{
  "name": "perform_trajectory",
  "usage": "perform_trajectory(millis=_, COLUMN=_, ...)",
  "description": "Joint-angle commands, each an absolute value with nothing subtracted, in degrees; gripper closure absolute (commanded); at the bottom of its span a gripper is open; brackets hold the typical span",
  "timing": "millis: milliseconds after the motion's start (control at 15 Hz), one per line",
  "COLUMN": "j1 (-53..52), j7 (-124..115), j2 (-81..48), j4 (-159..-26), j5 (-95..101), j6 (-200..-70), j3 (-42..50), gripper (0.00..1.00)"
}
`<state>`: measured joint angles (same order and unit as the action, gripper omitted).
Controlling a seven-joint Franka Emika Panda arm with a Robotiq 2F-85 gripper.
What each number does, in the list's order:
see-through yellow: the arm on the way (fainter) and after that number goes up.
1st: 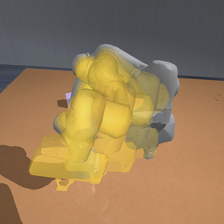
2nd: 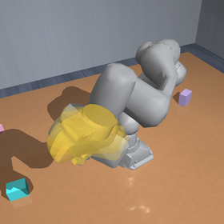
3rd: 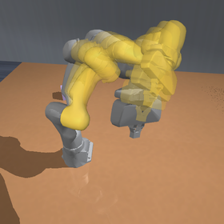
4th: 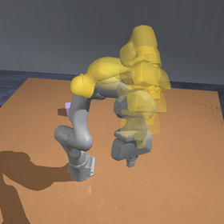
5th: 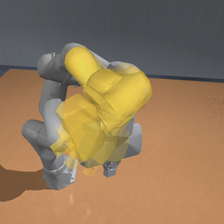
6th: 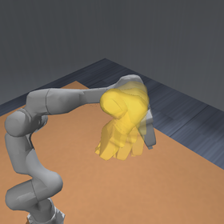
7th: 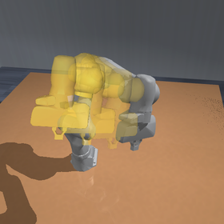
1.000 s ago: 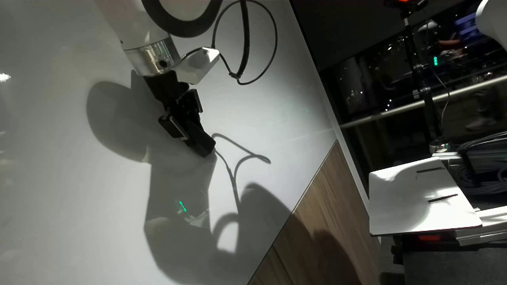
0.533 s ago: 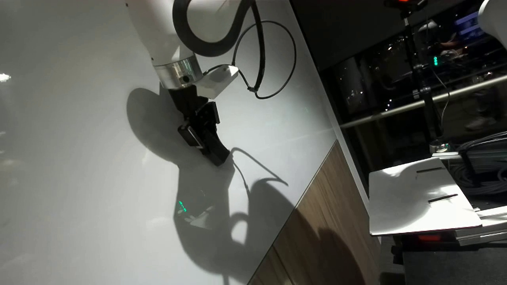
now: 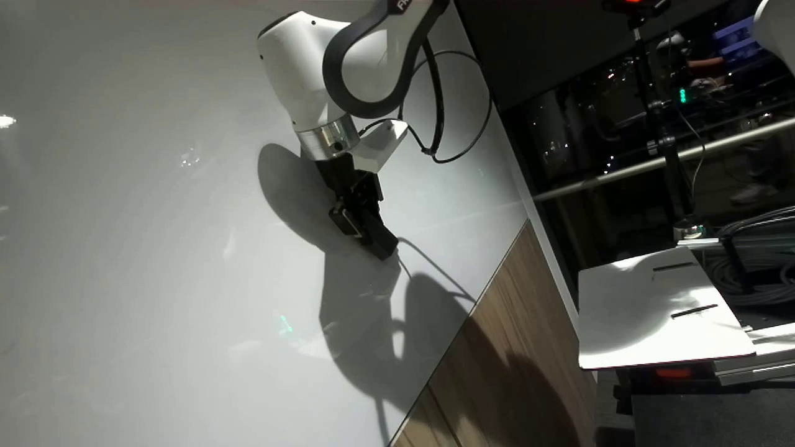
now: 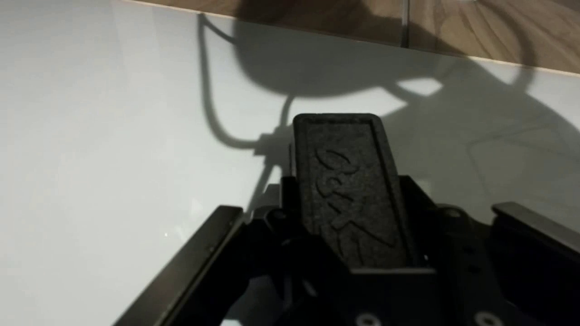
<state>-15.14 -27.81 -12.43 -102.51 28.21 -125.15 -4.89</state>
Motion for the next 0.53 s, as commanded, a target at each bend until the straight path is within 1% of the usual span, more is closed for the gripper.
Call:
perform_trajectory(millis=0, j1=-12.26, j7=-26.02, j2=-10.79, j4=-102.94, j5=32.18, j6=-127.94, j3=-2.2, gripper=0.7)
perform_trajectory(millis=200, j1=-11.37, j7=-25.06, j2=-8.14, j4=-105.25, j5=33.95, j6=-126.42, j3=-2.27, gripper=0.7)
perform_trajectory(millis=467, j1=-9.67, j7=-19.98, j2=-3.85, j4=-110.42, j5=30.84, j6=-124.81, j3=-3.42, gripper=0.7)
